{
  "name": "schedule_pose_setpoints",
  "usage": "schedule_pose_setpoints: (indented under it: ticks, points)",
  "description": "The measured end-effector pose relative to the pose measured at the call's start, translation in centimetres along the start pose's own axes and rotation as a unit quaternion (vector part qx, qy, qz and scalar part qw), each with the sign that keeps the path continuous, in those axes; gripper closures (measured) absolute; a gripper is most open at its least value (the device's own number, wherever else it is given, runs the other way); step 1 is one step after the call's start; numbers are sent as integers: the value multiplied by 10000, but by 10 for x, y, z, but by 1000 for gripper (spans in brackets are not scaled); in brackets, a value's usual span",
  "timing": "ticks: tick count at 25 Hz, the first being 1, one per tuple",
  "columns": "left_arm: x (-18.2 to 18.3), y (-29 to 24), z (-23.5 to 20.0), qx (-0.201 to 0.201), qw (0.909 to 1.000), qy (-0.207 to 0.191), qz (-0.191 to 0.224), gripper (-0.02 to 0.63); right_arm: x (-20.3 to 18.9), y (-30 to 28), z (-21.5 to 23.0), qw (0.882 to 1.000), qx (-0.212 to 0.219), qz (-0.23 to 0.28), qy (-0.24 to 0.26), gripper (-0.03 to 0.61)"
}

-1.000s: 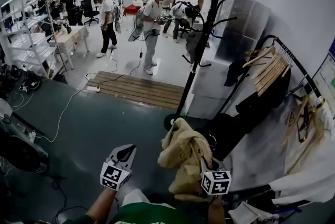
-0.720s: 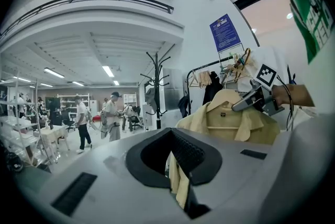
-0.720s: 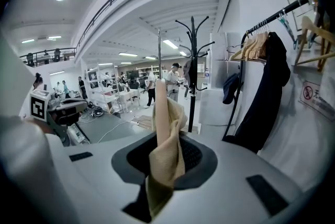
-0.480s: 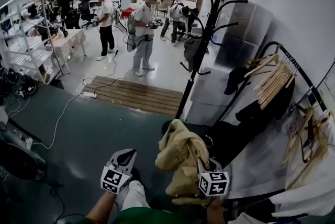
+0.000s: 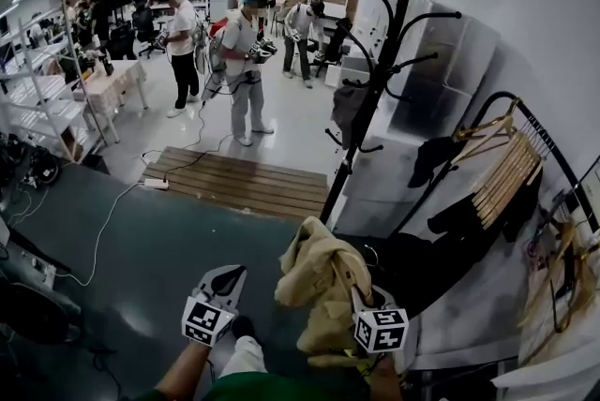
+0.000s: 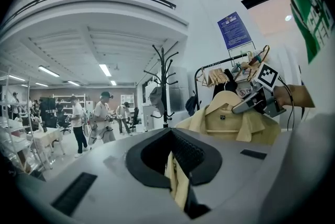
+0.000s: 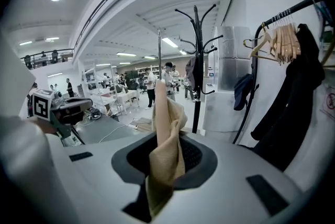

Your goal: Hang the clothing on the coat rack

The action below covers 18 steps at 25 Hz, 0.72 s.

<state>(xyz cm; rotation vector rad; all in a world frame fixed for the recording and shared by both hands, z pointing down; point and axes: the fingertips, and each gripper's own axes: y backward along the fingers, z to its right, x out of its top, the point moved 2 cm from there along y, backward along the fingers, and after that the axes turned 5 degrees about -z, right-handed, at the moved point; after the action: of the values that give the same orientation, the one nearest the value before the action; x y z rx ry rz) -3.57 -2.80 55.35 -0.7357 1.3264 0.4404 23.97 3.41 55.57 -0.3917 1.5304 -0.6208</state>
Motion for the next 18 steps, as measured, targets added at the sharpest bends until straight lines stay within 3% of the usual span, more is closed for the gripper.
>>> schedule_pose_setpoints:
  ticks: [18]
  points:
    - [22, -87, -170, -416, 9990, -36, 140, 611, 126, -130, -40, 9994, -319, 84, -132, 509]
